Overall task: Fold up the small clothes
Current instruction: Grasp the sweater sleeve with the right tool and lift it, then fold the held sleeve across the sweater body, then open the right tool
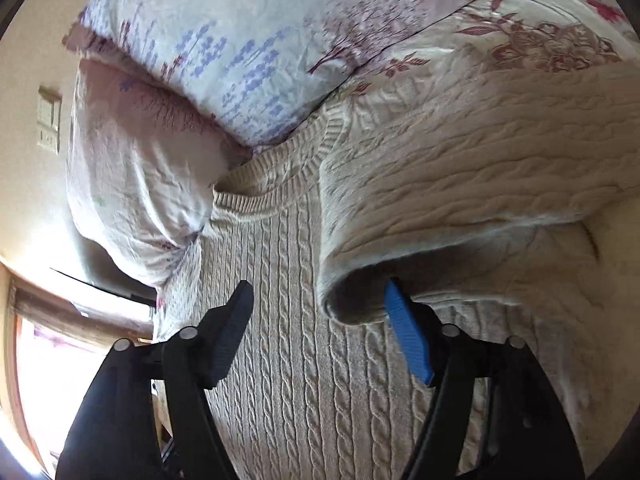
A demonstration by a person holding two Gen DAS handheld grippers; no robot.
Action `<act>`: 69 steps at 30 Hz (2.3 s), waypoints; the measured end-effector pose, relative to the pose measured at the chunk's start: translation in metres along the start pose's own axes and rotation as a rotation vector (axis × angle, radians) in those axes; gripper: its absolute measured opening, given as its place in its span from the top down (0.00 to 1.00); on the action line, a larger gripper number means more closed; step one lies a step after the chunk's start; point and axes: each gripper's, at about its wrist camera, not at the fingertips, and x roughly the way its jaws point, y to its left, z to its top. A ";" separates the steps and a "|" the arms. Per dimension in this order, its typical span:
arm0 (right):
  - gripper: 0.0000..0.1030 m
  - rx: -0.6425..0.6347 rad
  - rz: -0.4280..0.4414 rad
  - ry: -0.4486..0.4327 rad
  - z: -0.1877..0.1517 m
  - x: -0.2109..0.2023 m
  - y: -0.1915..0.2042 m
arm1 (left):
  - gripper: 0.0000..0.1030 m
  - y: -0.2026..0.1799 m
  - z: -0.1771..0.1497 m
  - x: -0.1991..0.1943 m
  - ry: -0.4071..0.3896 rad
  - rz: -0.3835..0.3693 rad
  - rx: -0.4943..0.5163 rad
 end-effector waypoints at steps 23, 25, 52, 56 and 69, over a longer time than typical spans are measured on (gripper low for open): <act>0.70 0.533 -0.214 -0.300 0.037 -0.079 -0.133 | 0.02 0.007 0.001 -0.002 0.001 0.020 -0.016; 0.92 0.507 -0.223 -0.296 0.042 -0.073 -0.134 | 0.02 0.011 0.001 -0.003 -0.002 0.020 -0.022; 0.92 -0.446 -0.046 0.062 -0.070 0.154 0.188 | 0.02 0.081 0.024 -0.039 -0.073 0.020 -0.095; 0.91 -0.481 -0.090 0.170 -0.092 0.178 0.190 | 0.02 0.093 0.025 -0.046 -0.083 0.023 -0.100; 0.56 -0.601 -0.571 -0.227 -0.059 0.000 0.086 | 0.02 0.066 0.033 -0.023 -0.038 -0.057 -0.022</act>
